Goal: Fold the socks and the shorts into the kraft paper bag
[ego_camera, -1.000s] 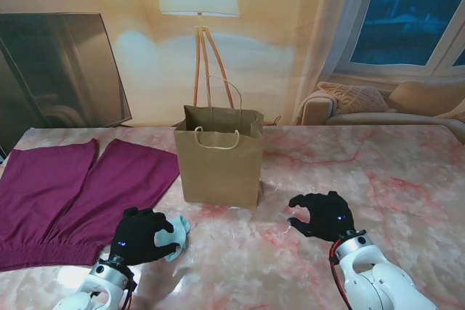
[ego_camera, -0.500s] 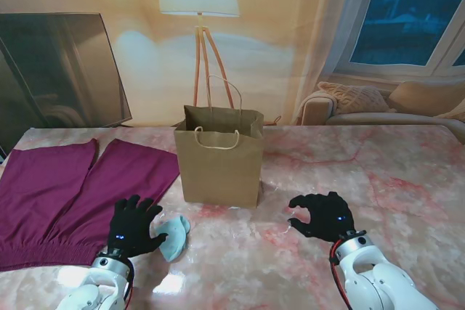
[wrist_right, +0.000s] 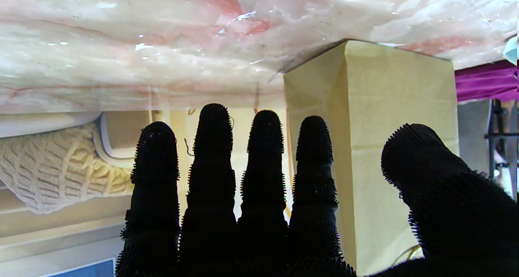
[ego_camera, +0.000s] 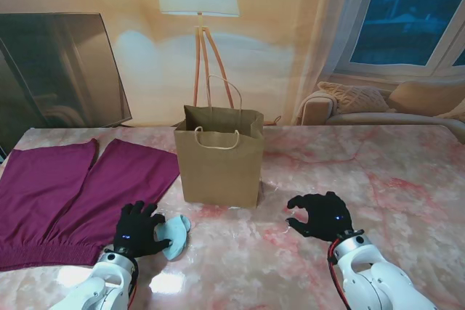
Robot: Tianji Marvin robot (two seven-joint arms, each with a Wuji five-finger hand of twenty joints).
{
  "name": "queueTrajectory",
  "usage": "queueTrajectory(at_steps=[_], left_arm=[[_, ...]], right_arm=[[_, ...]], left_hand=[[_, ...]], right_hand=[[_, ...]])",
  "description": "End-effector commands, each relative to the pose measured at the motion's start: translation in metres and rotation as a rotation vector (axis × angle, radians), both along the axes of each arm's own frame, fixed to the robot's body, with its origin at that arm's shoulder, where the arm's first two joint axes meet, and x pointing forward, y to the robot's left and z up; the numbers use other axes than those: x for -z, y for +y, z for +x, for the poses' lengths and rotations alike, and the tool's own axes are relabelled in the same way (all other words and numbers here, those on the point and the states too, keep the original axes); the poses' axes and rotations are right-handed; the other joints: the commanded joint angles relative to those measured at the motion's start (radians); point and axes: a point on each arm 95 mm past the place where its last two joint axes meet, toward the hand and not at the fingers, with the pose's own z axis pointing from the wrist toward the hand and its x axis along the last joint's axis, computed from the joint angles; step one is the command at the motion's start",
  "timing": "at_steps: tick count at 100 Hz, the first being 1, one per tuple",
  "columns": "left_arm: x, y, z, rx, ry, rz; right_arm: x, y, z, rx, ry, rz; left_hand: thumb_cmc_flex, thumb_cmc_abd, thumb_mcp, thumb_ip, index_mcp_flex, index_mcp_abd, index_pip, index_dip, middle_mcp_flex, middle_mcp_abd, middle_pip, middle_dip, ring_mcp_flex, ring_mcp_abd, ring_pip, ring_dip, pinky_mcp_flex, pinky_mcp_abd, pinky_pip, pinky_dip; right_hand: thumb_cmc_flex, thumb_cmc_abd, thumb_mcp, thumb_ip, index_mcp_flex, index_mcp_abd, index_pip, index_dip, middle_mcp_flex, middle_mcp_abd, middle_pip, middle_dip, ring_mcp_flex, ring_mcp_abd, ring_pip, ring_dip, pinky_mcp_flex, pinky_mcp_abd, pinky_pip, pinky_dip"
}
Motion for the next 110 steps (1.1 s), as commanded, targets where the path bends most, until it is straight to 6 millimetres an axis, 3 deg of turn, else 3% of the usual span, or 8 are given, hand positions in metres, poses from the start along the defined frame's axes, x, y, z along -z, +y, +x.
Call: queueTrajectory(at_steps=[1, 11, 18, 31, 56, 74, 90, 110], left_arm=[[0.004, -0.002, 0.001, 0.009, 0.001, 0.003], [0.006, -0.004, 0.002, 0.008, -0.008, -0.021], [0.005, -0.005, 0.002, 0.006, -0.030, -0.045], [0.000, -0.007, 0.000, -0.012, -0.063, -0.124], [-0.017, -0.007, -0.004, -0.050, -0.177, -0.267], [-0.034, -0.002, -0.006, -0.075, -0.245, -0.325], [-0.054, 0.006, -0.006, -0.093, -0.300, -0.362], [-0.091, 0.020, -0.002, -0.133, -0.403, -0.354]], right_arm=[[0.001, 0.003, -0.002, -0.008, 0.002, 0.004], [0.001, 0.003, -0.002, -0.005, 0.003, 0.005], [0.002, 0.003, -0.002, -0.004, 0.004, 0.004], [0.003, 0.001, -0.003, 0.003, 0.007, 0.005], [0.002, -0.001, -0.005, 0.009, 0.003, 0.003], [0.001, -0.002, -0.005, 0.013, 0.002, 0.002], [0.000, -0.002, -0.005, 0.010, 0.001, 0.001], [-0.001, -0.001, -0.005, 0.011, -0.003, 0.005]], left_hand=[[0.028, -0.050, 0.082, 0.003, 0.004, -0.045, 0.143, 0.136, 0.010, 0.037, 0.008, 0.013, -0.007, 0.003, 0.013, 0.007, -0.002, -0.010, 0.024, 0.022], [0.117, -0.074, 0.065, -0.051, -0.002, -0.206, 0.436, 0.372, 0.051, 0.012, 0.027, 0.019, 0.024, 0.004, 0.043, 0.015, 0.000, -0.010, 0.061, 0.010], [0.206, -0.087, 0.001, -0.048, 0.042, -0.338, 0.566, 0.416, 0.131, -0.021, 0.053, 0.027, 0.075, -0.006, 0.072, 0.020, 0.000, -0.007, 0.117, 0.022], [0.246, -0.085, 0.011, -0.054, 0.053, -0.407, 0.595, 0.426, 0.402, -0.086, 0.125, 0.042, 0.316, -0.050, 0.142, 0.031, 0.044, 0.006, 0.208, 0.039], [0.278, -0.166, 0.109, -0.066, 0.061, -0.434, 0.620, 0.449, 0.848, -0.157, 0.091, 0.307, 0.684, -0.081, 0.302, 0.101, 0.187, 0.023, 0.383, 0.047], [0.295, -0.183, 0.118, -0.067, 0.124, -0.439, 0.556, 0.370, 0.878, -0.150, 0.080, 0.340, 0.721, -0.076, 0.315, 0.106, 0.196, -0.014, 0.384, 0.030], [0.284, -0.159, 0.135, -0.055, 0.270, -0.385, 0.517, 0.003, 0.906, -0.128, 0.069, 0.357, 0.740, -0.062, 0.329, 0.100, 0.186, -0.038, 0.385, -0.019], [0.270, -0.155, 0.150, -0.047, 0.288, -0.349, 0.506, -0.024, 0.907, -0.105, 0.117, 0.364, 0.720, -0.043, 0.345, 0.116, 0.174, -0.015, 0.386, -0.017]], right_hand=[[-0.010, 0.011, -0.002, 0.041, 0.006, 0.000, 0.008, 0.011, 0.030, 0.016, 0.023, 0.014, 0.022, 0.019, 0.023, 0.025, 0.001, 0.027, 0.039, 0.029], [-0.010, 0.012, 0.000, 0.041, 0.007, 0.000, 0.009, 0.011, 0.034, 0.016, 0.026, 0.016, 0.027, 0.020, 0.026, 0.027, 0.003, 0.026, 0.041, 0.029], [-0.009, 0.011, 0.001, 0.041, 0.008, 0.001, 0.009, 0.010, 0.036, 0.016, 0.027, 0.017, 0.030, 0.020, 0.029, 0.028, 0.003, 0.027, 0.042, 0.028], [-0.009, 0.013, 0.002, 0.041, 0.008, 0.002, 0.008, 0.010, 0.038, 0.017, 0.029, 0.019, 0.034, 0.022, 0.033, 0.031, 0.002, 0.026, 0.042, 0.027], [-0.010, 0.015, 0.000, 0.041, 0.008, 0.001, 0.007, 0.009, 0.042, 0.018, 0.034, 0.022, 0.036, 0.022, 0.038, 0.035, 0.001, 0.027, 0.043, 0.025], [-0.010, 0.015, 0.000, 0.041, 0.011, 0.000, 0.008, 0.009, 0.043, 0.017, 0.036, 0.024, 0.036, 0.023, 0.039, 0.035, 0.000, 0.026, 0.044, 0.023], [-0.010, 0.015, 0.000, 0.041, 0.015, 0.003, 0.010, 0.010, 0.045, 0.017, 0.037, 0.025, 0.037, 0.024, 0.040, 0.036, -0.001, 0.026, 0.044, 0.023], [-0.010, 0.015, 0.000, 0.041, 0.013, -0.004, 0.010, 0.010, 0.046, 0.018, 0.038, 0.027, 0.036, 0.024, 0.040, 0.035, 0.000, 0.027, 0.045, 0.022]])
